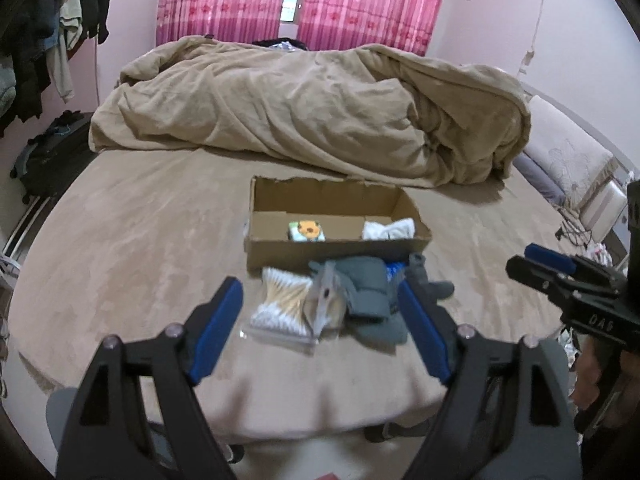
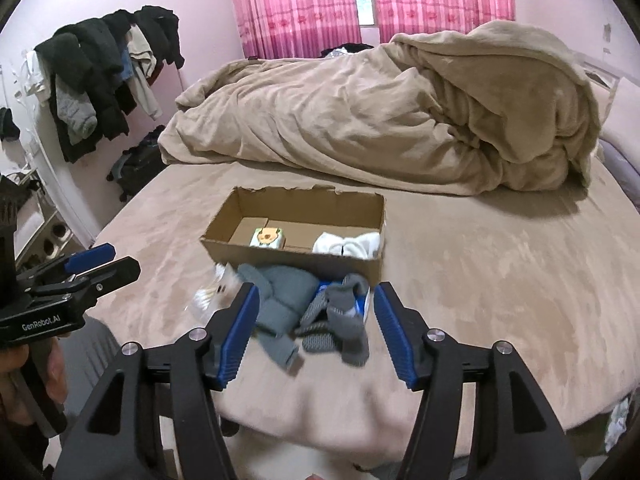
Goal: Organize objects
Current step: 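Grasp the cotton swab bag with left tool while right tool grasps grey gloves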
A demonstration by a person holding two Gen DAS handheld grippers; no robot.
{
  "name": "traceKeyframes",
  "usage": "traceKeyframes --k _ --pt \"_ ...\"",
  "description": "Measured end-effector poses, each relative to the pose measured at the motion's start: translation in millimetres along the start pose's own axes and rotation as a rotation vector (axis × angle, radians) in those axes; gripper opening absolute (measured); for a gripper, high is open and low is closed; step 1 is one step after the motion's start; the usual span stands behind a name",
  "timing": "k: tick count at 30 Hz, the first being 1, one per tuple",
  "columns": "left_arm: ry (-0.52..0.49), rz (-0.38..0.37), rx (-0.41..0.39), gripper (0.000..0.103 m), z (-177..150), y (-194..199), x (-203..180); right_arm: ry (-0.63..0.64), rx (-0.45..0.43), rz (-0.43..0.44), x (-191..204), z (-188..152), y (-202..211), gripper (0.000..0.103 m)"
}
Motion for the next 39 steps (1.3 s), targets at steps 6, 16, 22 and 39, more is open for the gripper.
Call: traceKeyframes --k 6,16,22,39 --pt "0.018 -0.002 0.045 0.081 -28.2 -4.9 2.0 0.000 0.039 -0.002 -0.6 -23.5 5.4 0.063" --pt "0.025 0.027 0.132 0.081 -62.8 -42.7 22.8 0.018 0.107 -0.014 1.6 -54.9 -22.0 0.063" --pt "0.016 0.049 0.139 0.081 -73.8 -61.4 36.2 0.022 0.141 0.010 4.0 -64.2 -49.9 0.063" --pt "-0.097 0.083 0.203 0.081 -65.6 -127.7 73.1 0.041 0.172 -0.036 1.7 -60.3 -123.0 0.063"
Point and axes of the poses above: each gripper's, at about its wrist camera, not at the fingertips, and y roughly against the way its jaws point, x to its left, z to its top, the point moved 3 cm from there along -y, roughly the way its jaws point, and after that the axes turned 15 degrees about -z, right-handed, at the moved point
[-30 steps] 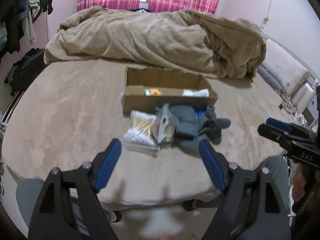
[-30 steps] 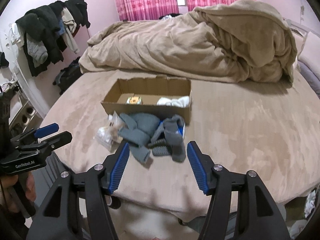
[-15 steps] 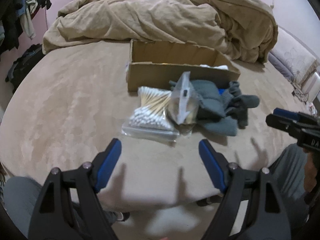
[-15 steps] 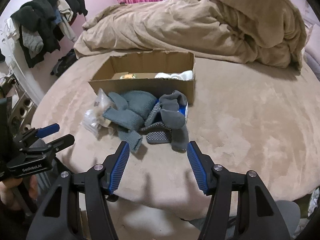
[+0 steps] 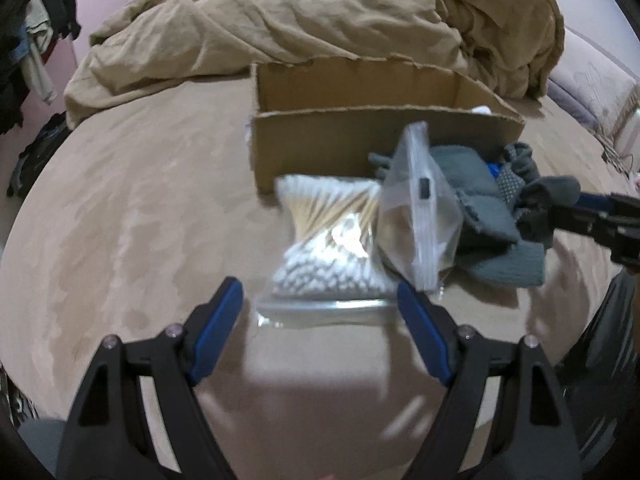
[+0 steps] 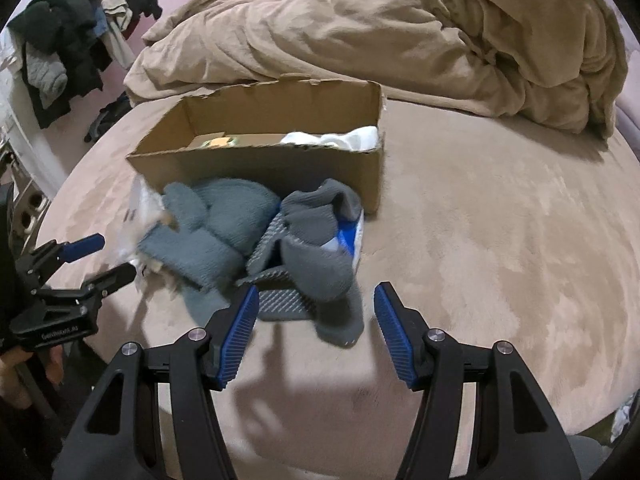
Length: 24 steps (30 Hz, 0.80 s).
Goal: Organize objects
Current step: 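Grasp the cotton swab bag with left tool while right tool grasps grey gloves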
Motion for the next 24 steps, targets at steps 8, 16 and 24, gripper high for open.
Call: traceKeyframes --k 8,16,24 --pt "0.021 -0.034 0.023 0.081 13.3 -19.7 5.7 -0.017 0.008 0.008 0.6 14.5 -19.9 0.063" --pt "0.074 -0.092 -0.004 0.064 13.8 -15.2 14.0 -0.018 0.020 0.035 0.7 11.7 -25.7 0.029" --pt "0.088 -0.092 -0.053 0.054 8.4 7.1 16.1 -0.040 -0.029 0.030 -4.5 14.7 -5.5 0.025"
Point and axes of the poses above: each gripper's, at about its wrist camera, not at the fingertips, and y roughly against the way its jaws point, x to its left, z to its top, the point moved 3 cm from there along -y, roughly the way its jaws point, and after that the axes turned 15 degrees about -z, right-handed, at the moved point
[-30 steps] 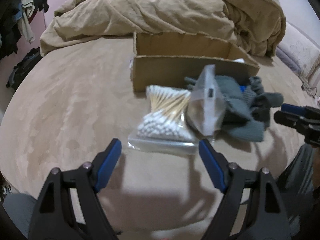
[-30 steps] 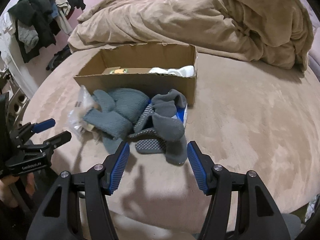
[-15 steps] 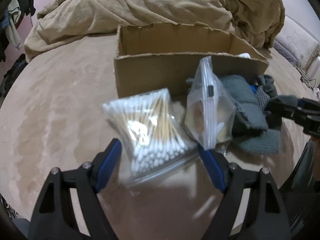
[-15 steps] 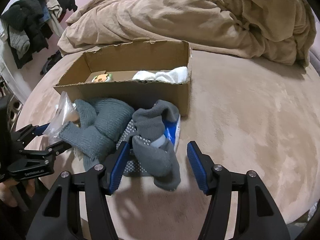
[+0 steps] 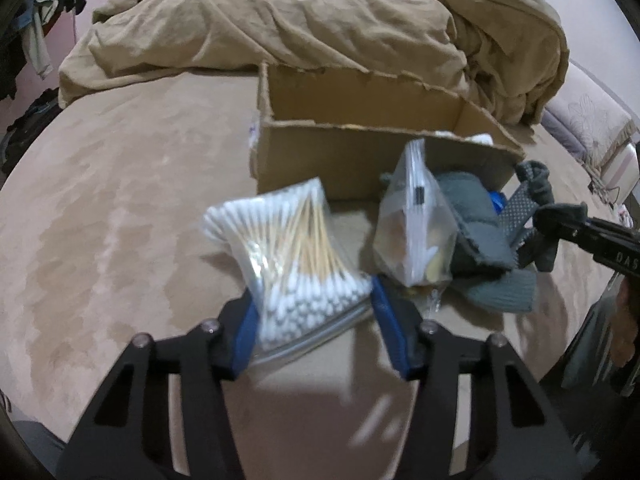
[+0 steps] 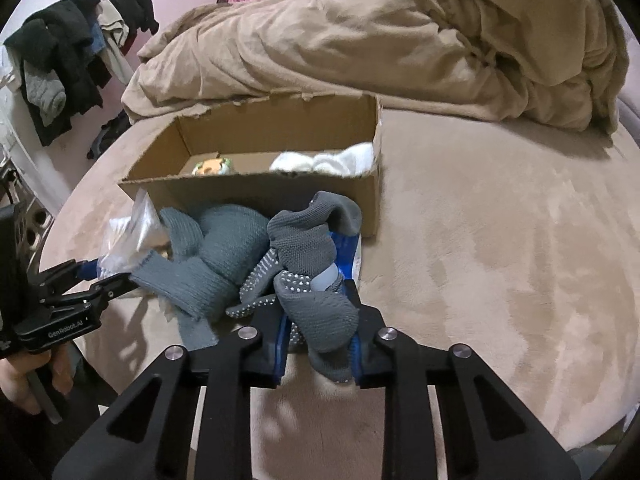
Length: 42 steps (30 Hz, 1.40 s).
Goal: Organize objects
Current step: 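Place the swab bag into the box with left tool while right tool places the gloves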
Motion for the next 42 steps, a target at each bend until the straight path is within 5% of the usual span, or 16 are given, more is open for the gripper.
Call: traceKeyframes --k 12,29,42 --pt "-0.002 0.006 -0.071 0.053 7.4 68.9 -13.4 -0.013 -0.066 -0.004 -4.4 7.1 48.9 0.025" --pt "-0.109 -0.061 -0.167 0.053 67.4 153.6 -67.6 -0.067 -0.198 0.016 -17.4 43.9 145.3 0.025" --pt "-0.164 -0.095 -0.183 0.053 118.7 117.6 -78.5 -0.035 -0.224 0.080 6.5 87.1 146.3 0.025"
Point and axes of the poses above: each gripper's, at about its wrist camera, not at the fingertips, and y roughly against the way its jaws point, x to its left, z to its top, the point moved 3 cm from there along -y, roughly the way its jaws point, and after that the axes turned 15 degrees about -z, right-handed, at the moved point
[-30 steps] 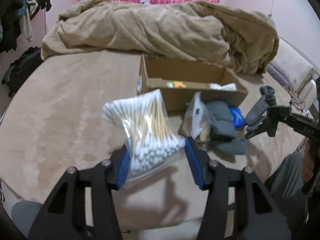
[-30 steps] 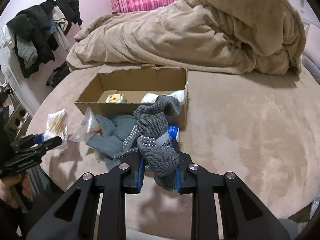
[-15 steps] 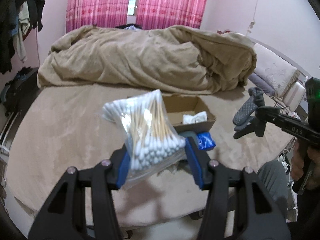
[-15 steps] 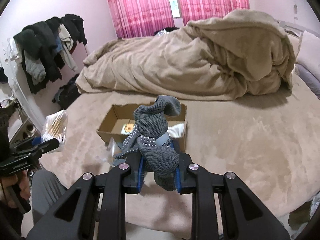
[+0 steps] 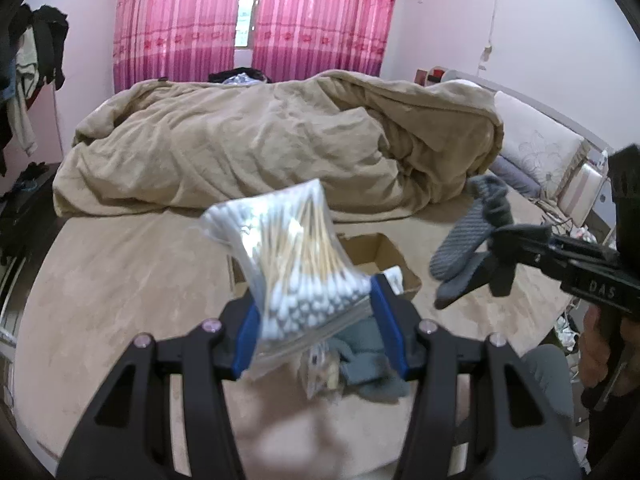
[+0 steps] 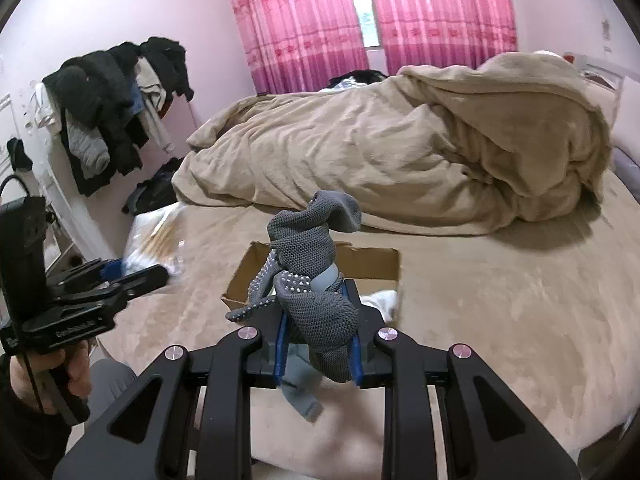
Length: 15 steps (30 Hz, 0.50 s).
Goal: Organize objects
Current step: 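Place the swab bag into the box with left tool while right tool places the gloves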
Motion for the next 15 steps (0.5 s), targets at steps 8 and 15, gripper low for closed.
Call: traceKeyframes --k 8,15 --pt "-0.004 -0.037 0.044 0.053 0.0 -51.3 33.0 0.065 -0.004 0.021 24.9 13.8 -47.0 0.025" --pt "0.027 -0.066 0.115 0.054 -23.2 -98.4 65.4 0.070 0.068 0.001 26.2 5.7 -123.1 0.025"
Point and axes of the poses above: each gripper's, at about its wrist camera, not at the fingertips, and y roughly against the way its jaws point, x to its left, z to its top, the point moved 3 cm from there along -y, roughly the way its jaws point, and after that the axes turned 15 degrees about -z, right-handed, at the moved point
